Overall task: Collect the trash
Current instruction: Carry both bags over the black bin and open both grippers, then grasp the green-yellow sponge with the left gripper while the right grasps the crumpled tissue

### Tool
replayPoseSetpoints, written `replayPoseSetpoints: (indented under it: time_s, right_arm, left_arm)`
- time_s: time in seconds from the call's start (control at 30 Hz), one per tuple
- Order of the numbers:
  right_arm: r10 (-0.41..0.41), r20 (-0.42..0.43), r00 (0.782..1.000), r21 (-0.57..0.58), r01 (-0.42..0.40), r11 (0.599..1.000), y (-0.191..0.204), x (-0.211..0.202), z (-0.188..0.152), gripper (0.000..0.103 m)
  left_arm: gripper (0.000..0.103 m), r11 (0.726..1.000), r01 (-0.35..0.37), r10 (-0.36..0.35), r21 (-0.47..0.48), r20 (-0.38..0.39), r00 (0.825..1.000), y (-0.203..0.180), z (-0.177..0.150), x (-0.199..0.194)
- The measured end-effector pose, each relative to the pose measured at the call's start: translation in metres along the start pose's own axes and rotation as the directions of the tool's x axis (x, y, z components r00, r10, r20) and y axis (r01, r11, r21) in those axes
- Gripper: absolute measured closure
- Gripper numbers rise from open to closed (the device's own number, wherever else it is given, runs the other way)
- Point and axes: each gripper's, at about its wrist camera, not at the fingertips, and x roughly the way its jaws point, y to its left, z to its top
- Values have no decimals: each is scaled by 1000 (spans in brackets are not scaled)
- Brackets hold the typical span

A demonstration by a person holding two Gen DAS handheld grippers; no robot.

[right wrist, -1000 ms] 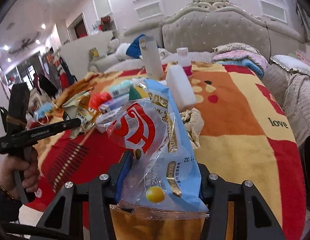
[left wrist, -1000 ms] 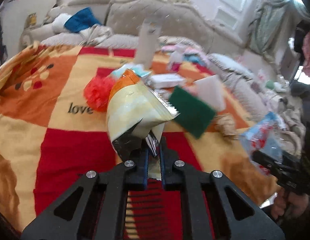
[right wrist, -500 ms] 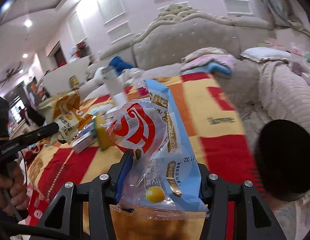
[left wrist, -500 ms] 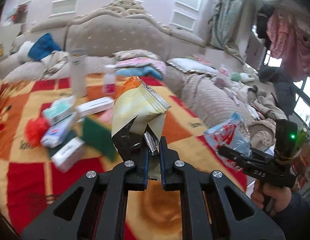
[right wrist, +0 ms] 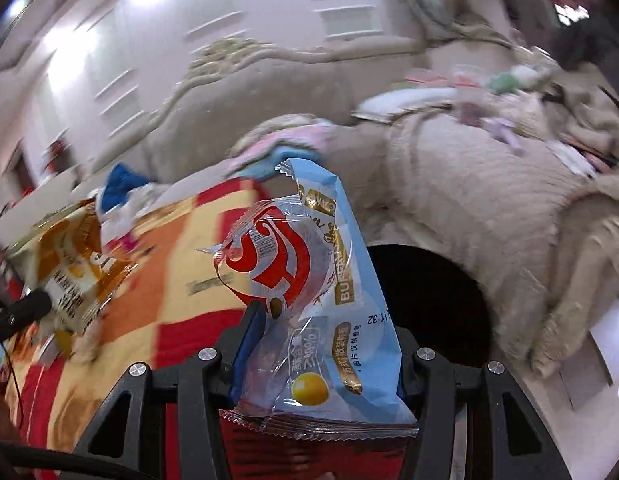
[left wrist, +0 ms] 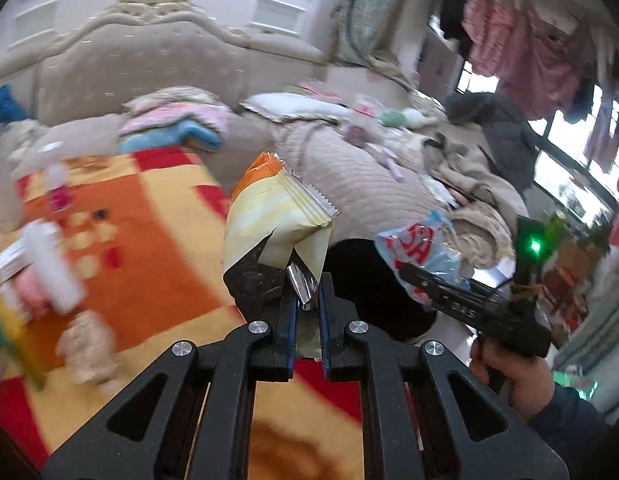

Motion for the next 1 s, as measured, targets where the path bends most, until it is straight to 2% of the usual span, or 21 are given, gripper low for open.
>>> replayPoseSetpoints:
  time_s: [0.1, 0.27, 0.3, 0.33, 0.4, 0.5, 0.53, 0.57, 0.63, 0.83, 1.0]
  right_arm:
    - [-56, -23, 998, 63, 57, 996, -31, 6, 4, 52]
    - [-52, -87, 995, 156, 65, 986, -61, 21, 5, 48]
    - [-48, -96, 994, 164, 64, 984, -63, 24, 4, 44]
    - [-46, -101, 994, 169, 63, 984, -63, 24, 2, 36]
    - [-39, -92, 995, 179, 55, 982, -64, 23, 2, 30]
    - [-59, -80, 995, 177, 73, 982, -62, 22, 2, 30]
    - [-61, -72, 996, 183, 73, 980, -63, 23, 3, 30]
    - [-67, -63, 996, 193, 78, 978, -65, 21, 4, 30]
    - [-92, -38, 995, 217, 98, 971, -69, 16, 5, 30]
    - [-123, 33, 992, 242, 111, 964, -74, 1, 10, 30]
    - [-101, 73, 992, 175, 87, 981, -46, -7, 14, 30]
  left_arm:
    - [96, 997, 79, -78, 17, -30, 996, -27, 11, 41]
    - [96, 987, 159, -157, 7, -123, 980, -50, 17, 108]
    - [96, 985, 170, -167, 3, -143, 976, -54, 16, 116]
    - [95, 985, 174, -171, 3, -158, 972, -55, 15, 122]
    - [95, 984, 179, -174, 12, -198, 965, -60, 11, 133]
    - [88, 985, 171, -166, 5, -211, 963, -60, 7, 133]
    - [75, 985, 172, -168, 0, -210, 963, -58, 5, 132]
    - [55, 985, 170, -169, -12, -207, 964, -56, 4, 130]
    - [40, 987, 160, -162, -25, -180, 970, -52, 4, 123]
    - [40, 991, 118, -126, -57, -167, 978, -36, 0, 109]
    - [40, 996, 27, -37, -82, -135, 990, -7, -11, 74]
